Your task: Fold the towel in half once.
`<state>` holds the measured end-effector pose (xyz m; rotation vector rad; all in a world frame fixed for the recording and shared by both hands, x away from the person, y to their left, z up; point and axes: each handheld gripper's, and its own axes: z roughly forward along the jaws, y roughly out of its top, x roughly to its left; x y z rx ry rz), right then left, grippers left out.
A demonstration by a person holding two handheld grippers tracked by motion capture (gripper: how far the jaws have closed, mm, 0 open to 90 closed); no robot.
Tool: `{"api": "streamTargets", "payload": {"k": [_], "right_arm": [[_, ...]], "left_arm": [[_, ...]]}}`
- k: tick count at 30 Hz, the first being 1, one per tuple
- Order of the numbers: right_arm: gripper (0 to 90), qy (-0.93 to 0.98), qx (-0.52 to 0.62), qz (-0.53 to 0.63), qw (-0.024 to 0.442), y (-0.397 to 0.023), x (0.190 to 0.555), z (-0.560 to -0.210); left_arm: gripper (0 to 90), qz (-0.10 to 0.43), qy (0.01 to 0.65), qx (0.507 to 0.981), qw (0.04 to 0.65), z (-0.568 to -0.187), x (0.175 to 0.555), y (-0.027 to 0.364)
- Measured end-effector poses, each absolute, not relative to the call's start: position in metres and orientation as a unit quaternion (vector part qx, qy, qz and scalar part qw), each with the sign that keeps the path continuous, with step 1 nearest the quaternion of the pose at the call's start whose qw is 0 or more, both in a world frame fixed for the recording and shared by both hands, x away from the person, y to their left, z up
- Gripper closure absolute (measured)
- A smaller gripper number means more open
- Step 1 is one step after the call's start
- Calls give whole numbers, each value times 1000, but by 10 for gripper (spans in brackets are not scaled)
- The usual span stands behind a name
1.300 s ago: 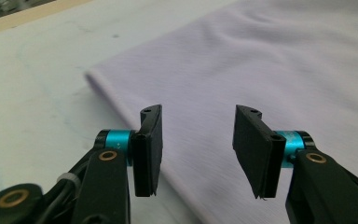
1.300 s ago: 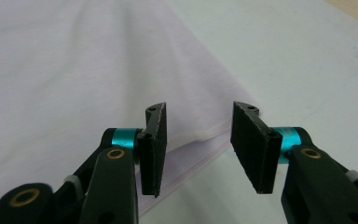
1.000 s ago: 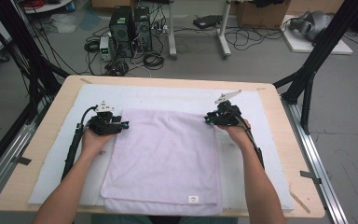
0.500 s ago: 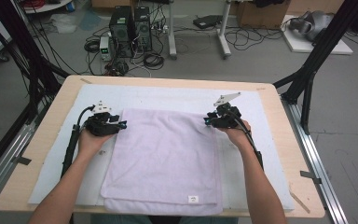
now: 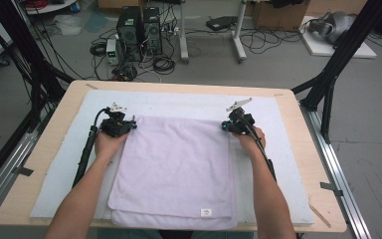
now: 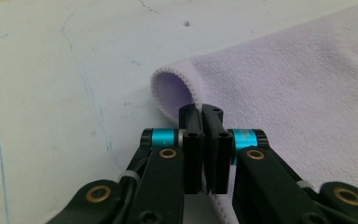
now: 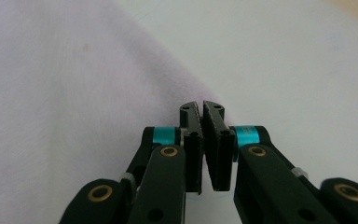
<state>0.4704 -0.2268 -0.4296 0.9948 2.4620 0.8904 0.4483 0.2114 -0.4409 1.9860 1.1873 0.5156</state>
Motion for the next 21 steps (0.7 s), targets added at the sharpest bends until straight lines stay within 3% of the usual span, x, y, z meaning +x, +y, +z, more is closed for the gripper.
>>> {"api": "streamTargets", "payload": {"k": [9, 10, 11, 12, 13, 17, 21], "right_arm": [[867, 825, 348, 350, 274, -237, 488, -330], [847, 826, 344, 346, 283, -238, 493, -320], [744, 822, 347, 347, 288, -238, 497, -312], [644, 813, 362, 357, 283, -241, 502, -308], [600, 807, 376, 366, 272, -244, 506, -308], [516, 824, 380, 354, 225, -246, 504, -334], [494, 846, 354, 351, 187, -241, 483, -357]], "left_arm": [[875, 288, 439, 735, 428, -362, 467, 202], [869, 294, 433, 735, 431, -353, 468, 203], [835, 304, 431, 731, 433, -348, 469, 202], [676, 313, 439, 728, 424, -347, 470, 201], [565, 303, 445, 732, 417, -349, 471, 205], [533, 278, 448, 746, 407, -367, 463, 217], [517, 258, 434, 762, 407, -383, 445, 226]]}}
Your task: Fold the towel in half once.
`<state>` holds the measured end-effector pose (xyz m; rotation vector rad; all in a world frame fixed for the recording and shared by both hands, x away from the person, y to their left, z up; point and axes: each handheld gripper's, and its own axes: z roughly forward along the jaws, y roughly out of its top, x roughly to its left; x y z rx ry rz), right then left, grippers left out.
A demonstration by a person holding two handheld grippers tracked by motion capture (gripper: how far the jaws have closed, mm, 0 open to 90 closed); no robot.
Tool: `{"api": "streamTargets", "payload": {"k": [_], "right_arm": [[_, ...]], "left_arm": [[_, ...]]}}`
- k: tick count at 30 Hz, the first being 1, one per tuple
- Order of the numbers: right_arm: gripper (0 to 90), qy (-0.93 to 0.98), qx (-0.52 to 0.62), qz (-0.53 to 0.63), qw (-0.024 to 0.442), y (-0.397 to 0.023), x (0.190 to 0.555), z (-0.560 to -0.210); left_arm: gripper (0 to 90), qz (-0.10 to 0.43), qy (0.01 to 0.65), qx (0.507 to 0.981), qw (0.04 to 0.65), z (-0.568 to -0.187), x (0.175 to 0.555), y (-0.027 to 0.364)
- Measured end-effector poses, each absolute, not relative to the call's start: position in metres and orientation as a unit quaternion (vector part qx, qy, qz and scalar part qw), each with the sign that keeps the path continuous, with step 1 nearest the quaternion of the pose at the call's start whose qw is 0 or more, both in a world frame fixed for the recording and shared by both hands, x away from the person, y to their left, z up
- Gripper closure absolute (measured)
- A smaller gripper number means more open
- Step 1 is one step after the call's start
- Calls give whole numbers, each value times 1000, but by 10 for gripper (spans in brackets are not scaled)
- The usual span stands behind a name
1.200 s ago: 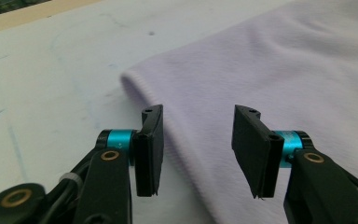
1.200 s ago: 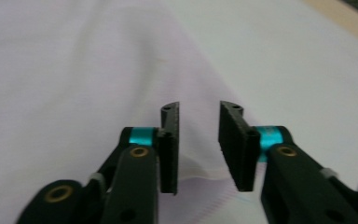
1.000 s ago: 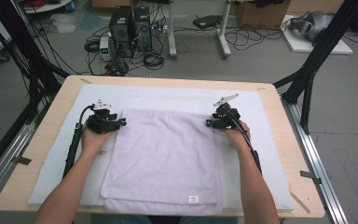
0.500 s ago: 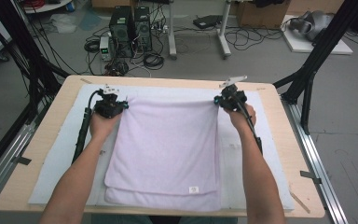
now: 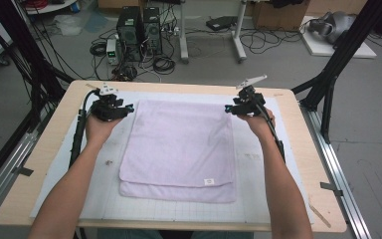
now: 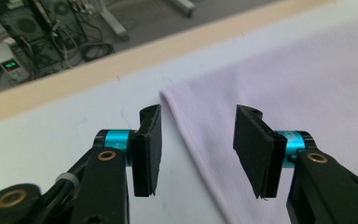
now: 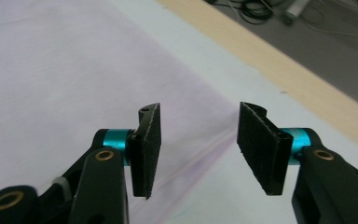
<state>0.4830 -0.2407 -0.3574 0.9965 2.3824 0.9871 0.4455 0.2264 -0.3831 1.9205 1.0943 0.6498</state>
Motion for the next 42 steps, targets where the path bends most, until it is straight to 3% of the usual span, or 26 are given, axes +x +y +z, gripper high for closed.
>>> {"api": "streamTargets", "payload": {"k": [4, 15, 23, 32, 42], "right_arm": [[470, 865, 323, 354, 148, -234, 459, -367], [533, 862, 275, 409, 120, -242, 380, -391], [544, 874, 241, 411, 98, -242, 342, -411], [555, 871, 215, 432, 91, -242, 317, -422], [650, 887, 200, 409, 80, -243, 304, -444]], "left_arm": [[493, 242, 417, 766, 426, -393, 421, 234], [452, 211, 370, 785, 449, -410, 351, 241], [456, 187, 337, 801, 459, -427, 310, 241], [518, 164, 312, 810, 468, -438, 291, 237], [622, 142, 275, 845, 436, -450, 280, 235]]}}
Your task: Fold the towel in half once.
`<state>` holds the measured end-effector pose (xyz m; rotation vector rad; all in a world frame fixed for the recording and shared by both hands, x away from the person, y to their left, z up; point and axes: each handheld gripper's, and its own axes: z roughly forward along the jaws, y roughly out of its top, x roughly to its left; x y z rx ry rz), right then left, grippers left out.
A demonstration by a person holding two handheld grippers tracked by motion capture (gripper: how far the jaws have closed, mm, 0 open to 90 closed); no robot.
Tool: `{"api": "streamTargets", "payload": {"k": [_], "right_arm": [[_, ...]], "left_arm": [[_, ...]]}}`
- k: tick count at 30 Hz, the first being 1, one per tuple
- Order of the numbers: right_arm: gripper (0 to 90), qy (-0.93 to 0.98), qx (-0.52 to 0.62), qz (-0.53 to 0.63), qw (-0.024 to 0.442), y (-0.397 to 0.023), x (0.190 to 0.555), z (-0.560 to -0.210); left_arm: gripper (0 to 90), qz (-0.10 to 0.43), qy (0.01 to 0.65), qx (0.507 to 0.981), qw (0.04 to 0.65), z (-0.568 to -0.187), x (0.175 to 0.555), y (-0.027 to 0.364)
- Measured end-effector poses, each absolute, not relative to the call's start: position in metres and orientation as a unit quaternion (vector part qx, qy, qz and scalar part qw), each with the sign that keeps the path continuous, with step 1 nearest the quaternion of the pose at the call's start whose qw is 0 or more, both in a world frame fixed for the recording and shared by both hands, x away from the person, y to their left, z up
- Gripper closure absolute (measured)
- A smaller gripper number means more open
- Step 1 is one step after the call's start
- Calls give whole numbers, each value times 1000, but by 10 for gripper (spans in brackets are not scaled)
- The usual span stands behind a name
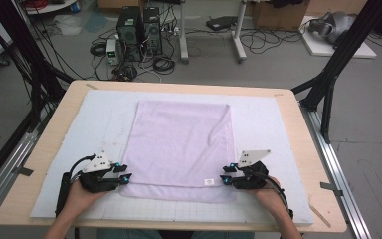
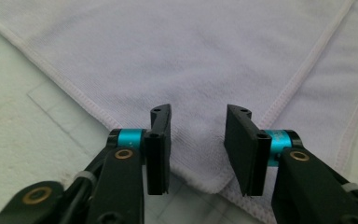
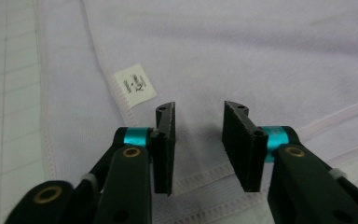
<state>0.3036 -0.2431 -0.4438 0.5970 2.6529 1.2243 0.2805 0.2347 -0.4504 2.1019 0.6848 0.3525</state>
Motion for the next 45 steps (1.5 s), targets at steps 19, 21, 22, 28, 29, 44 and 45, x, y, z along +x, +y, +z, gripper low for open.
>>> {"api": "streamTargets", "payload": {"k": [19, 21, 22, 28, 29, 44, 45], "right_arm": [[873, 873, 194, 439, 83, -252, 306, -420], [872, 872, 192, 442, 91, -254, 305, -412], [872, 869, 191, 446, 94, -256, 303, -408], [873, 867, 178, 454, 108, -261, 290, -391], [873, 867, 177, 453, 109, -262, 287, -390], [643, 886, 174, 424, 66, -259, 271, -432], [640, 887, 174, 422, 64, -257, 271, -435]], "left_arm": [[874, 162, 289, 827, 454, -430, 281, 236], [874, 163, 289, 823, 461, -424, 280, 236], [875, 166, 288, 822, 463, -421, 279, 236], [875, 166, 278, 823, 466, -413, 269, 234], [875, 164, 277, 824, 466, -414, 267, 234], [642, 135, 255, 858, 424, -439, 253, 226], [646, 134, 257, 859, 422, -442, 253, 225]]}}
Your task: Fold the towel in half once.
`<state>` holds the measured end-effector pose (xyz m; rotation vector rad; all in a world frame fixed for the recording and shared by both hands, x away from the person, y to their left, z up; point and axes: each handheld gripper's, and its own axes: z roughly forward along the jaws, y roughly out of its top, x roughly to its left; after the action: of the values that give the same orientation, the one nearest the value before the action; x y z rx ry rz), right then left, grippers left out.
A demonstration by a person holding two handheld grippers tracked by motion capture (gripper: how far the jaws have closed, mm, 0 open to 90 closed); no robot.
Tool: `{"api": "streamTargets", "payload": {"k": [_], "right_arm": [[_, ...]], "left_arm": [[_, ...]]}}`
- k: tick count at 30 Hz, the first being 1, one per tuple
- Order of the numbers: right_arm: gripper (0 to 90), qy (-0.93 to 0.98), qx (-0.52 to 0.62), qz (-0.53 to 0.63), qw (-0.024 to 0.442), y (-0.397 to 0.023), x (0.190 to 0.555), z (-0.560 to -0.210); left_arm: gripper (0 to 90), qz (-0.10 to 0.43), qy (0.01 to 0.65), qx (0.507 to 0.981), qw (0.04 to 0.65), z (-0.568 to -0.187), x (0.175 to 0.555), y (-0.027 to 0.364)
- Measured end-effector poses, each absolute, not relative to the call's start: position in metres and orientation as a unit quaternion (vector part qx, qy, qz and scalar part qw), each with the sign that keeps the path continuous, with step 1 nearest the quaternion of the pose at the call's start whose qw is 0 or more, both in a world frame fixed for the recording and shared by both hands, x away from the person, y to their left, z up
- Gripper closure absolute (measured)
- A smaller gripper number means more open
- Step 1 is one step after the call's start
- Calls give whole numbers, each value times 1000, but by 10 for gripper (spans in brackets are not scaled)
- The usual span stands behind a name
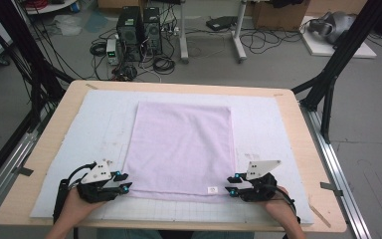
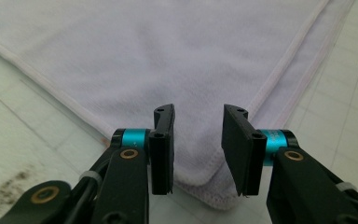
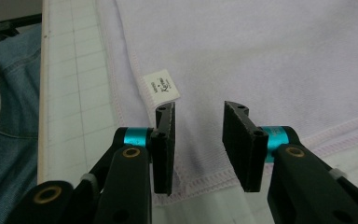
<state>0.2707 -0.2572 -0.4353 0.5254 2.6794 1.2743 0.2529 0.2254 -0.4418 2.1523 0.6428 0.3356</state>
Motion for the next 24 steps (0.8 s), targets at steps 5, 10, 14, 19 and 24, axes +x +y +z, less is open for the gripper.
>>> {"api": "streamTargets", "payload": {"k": [5, 10, 14, 19, 24], "right_arm": [[742, 892, 175, 413, 64, -255, 270, -446], [893, 889, 170, 420, 64, -256, 269, -442], [894, 882, 164, 435, 71, -259, 268, -430], [805, 879, 155, 445, 73, -259, 265, -421], [685, 887, 158, 429, 57, -250, 265, -437]], "left_arm": [[802, 133, 258, 855, 429, -450, 253, 226], [874, 142, 259, 851, 434, -445, 250, 227], [875, 146, 261, 841, 450, -437, 247, 232], [873, 147, 254, 844, 448, -433, 245, 233], [692, 121, 261, 854, 434, -445, 247, 228]]}}
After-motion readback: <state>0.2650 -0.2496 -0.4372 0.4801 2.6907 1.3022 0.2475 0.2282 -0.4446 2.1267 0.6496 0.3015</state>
